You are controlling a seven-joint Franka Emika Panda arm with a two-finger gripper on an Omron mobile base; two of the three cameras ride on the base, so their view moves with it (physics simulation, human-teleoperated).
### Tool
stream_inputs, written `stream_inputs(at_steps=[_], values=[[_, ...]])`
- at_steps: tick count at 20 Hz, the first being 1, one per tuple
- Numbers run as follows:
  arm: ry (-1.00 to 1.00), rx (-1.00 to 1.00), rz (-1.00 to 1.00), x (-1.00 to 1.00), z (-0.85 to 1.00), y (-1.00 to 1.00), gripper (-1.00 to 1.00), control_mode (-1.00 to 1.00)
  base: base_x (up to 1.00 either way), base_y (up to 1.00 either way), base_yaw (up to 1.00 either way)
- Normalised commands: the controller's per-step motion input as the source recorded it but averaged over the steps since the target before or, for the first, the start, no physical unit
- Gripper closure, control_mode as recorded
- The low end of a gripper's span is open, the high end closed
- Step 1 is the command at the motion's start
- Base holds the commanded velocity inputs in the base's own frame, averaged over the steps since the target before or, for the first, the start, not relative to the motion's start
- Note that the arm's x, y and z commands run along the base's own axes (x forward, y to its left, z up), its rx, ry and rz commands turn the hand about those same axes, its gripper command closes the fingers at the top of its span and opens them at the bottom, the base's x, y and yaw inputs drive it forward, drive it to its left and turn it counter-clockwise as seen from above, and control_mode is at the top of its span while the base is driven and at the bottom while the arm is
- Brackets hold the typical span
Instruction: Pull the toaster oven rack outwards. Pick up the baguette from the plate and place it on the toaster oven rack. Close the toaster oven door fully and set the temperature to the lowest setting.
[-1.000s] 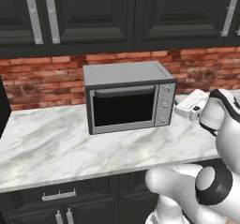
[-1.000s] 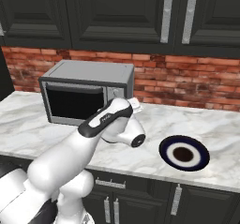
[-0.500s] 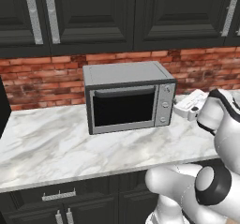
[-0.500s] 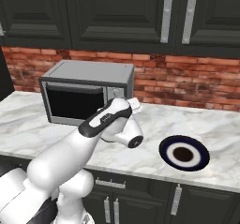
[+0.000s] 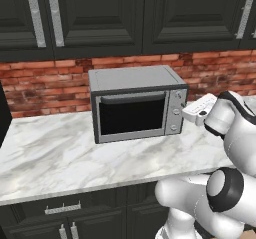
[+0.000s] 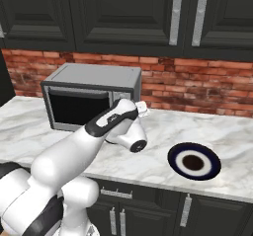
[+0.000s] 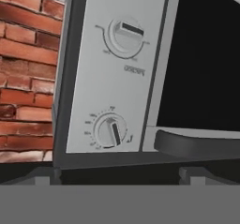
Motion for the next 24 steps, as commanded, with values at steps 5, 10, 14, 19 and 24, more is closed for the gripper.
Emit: stream_inputs(at_steps=[5,10,14,19,24], values=[[0.00,0.00,-0.03,0.01,-0.04,0.00,-1.00,-1.00,0.00,0.00,0.00],[0.00,0.00,-0.04,0.02,-0.01,0.02,-1.00,-1.00,0.00,0.00,0.00],[-0.01,0.00,-0.04,0.01,0.00,0.08,-1.00,-1.00,0.00,0.00,0.00],[0.00,0.00,-0.03,0.13,0.00,0.11,-1.00,-1.00,0.00,0.00,0.00],[0.00,0.00,-0.02,0.18,-0.02,0.04,-1.00,-1.00,0.00,0.00,0.00]])
